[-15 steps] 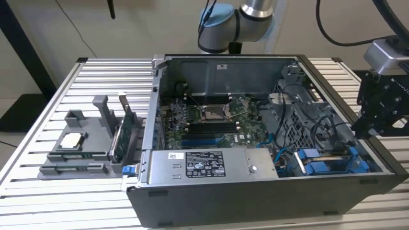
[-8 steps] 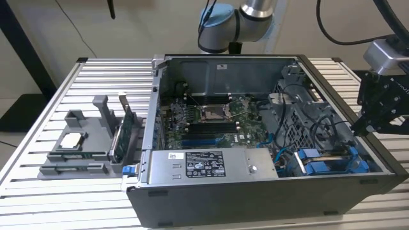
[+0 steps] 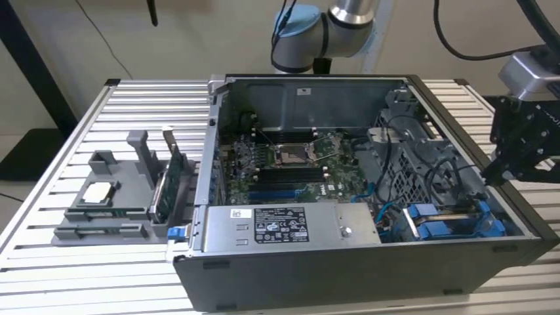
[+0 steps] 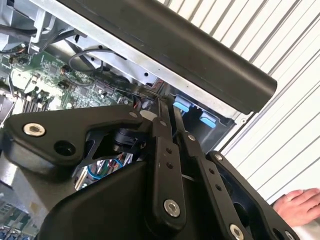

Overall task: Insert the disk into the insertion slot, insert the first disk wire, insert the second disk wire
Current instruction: 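Insert the second disk wire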

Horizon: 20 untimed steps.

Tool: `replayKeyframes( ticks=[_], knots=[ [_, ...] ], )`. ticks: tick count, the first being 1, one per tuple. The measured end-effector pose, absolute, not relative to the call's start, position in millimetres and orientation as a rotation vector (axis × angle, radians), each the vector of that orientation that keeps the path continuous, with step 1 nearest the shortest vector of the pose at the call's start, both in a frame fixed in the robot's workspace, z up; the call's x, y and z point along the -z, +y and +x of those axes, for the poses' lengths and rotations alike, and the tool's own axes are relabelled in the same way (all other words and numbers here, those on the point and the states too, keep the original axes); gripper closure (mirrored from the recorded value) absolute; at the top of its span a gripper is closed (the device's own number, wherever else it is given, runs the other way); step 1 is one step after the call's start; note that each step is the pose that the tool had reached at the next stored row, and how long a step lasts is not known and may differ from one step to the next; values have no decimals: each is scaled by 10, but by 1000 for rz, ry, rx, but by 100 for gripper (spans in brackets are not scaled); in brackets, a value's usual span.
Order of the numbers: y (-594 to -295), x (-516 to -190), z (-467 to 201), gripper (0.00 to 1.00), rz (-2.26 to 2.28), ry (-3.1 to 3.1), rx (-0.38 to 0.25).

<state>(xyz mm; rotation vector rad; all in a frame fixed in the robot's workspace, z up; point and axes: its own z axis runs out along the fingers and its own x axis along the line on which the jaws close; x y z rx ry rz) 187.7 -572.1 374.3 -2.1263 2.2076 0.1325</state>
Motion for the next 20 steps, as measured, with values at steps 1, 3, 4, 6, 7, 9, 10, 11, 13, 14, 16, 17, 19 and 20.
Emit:
replayKeyframes(
  ticks=[1,3,4,6,7,9,10,11,13,14,16,17,19,20],
  knots=[
    [-5718,-3766,1867,84,-2126,2207,-132],
    [-5704,-3802,1831,84,-2126,2207,-132],
    [-5694,-3814,1806,84,-2125,2206,-131],
    [-5671,-3831,1756,84,-2125,2205,-128],
    [-5659,-3837,1727,84,-2124,2205,-127],
    [-5640,-3845,1672,84,-2124,2204,-125],
    [-5633,-3848,1642,84,-2123,2203,-124],
    [-5626,-3851,1610,84,-2123,2203,-123],
    [-5616,-3854,1540,84,-2122,2202,-120],
    [-5614,-3855,1498,84,-2121,2201,-119],
    [-5613,-3855,1408,84,-2119,2198,-113],
    [-5613,-3855,1361,84,-2118,2196,-110],
    [-5614,-3855,1278,84,-2117,2195,-107],
    [-5615,-3855,1239,84,-2118,2194,-106]
  ],
)
